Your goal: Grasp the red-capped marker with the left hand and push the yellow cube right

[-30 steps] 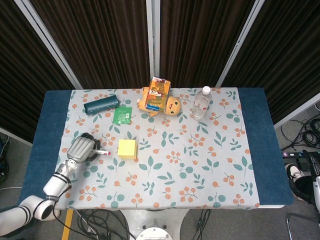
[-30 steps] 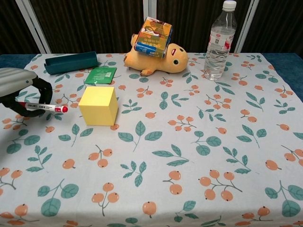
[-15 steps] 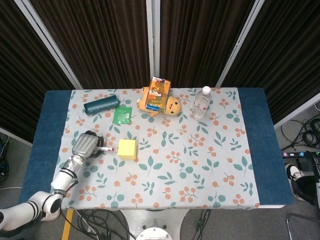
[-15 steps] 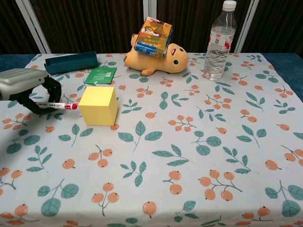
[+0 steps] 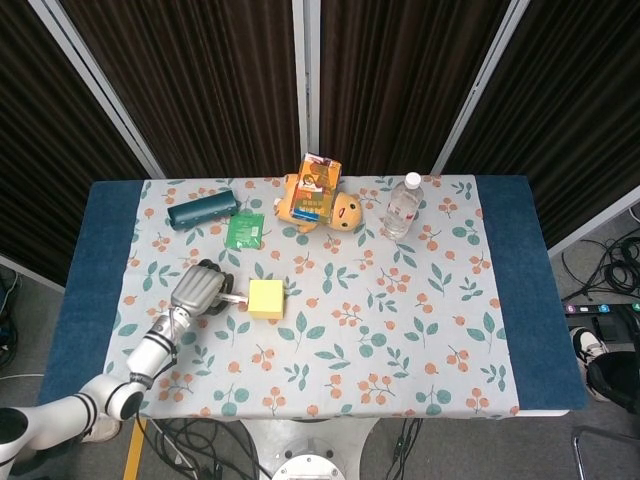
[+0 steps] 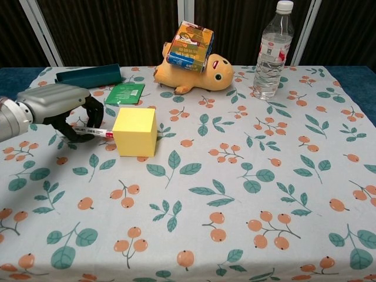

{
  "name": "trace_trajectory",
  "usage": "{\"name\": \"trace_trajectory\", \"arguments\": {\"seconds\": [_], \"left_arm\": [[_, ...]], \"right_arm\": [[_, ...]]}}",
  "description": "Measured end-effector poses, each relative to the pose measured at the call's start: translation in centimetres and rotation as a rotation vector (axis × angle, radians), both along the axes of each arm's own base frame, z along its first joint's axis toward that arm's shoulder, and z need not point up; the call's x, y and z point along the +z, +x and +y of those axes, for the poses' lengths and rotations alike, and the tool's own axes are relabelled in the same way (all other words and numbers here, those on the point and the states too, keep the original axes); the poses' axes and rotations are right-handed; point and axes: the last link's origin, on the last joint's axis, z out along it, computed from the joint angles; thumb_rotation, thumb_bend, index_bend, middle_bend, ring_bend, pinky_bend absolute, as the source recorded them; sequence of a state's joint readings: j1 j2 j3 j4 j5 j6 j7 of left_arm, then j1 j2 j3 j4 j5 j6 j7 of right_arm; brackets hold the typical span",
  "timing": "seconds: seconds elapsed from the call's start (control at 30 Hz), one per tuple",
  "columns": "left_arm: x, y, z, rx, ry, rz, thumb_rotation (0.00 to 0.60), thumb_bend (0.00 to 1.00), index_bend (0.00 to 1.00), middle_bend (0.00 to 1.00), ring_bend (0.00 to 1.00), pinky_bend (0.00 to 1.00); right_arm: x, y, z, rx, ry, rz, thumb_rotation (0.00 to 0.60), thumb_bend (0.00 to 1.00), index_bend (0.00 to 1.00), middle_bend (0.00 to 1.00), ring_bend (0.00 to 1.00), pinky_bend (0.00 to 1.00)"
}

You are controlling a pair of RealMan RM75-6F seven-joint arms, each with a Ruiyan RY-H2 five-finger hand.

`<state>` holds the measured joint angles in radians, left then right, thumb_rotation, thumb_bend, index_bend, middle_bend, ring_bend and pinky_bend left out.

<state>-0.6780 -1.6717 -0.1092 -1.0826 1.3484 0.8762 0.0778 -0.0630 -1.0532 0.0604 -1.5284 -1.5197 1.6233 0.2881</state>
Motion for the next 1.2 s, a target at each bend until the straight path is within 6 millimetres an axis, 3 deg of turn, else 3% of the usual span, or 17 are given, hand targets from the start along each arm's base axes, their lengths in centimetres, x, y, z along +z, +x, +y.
{"name": "trace_trajectory", "arguments": {"seconds": [1.2], "left_arm": [[-5.2,10.4,1.9,-0.008,-0.086,-0.034,0.6,0.41,0.7,0.66,0.38,0.27]], "right_arm": [[0.7,-1.5,0.3,-0.031,-0.003,-0.006,0.6,0.22,0.05,0.17,0.0,0.14]]}}
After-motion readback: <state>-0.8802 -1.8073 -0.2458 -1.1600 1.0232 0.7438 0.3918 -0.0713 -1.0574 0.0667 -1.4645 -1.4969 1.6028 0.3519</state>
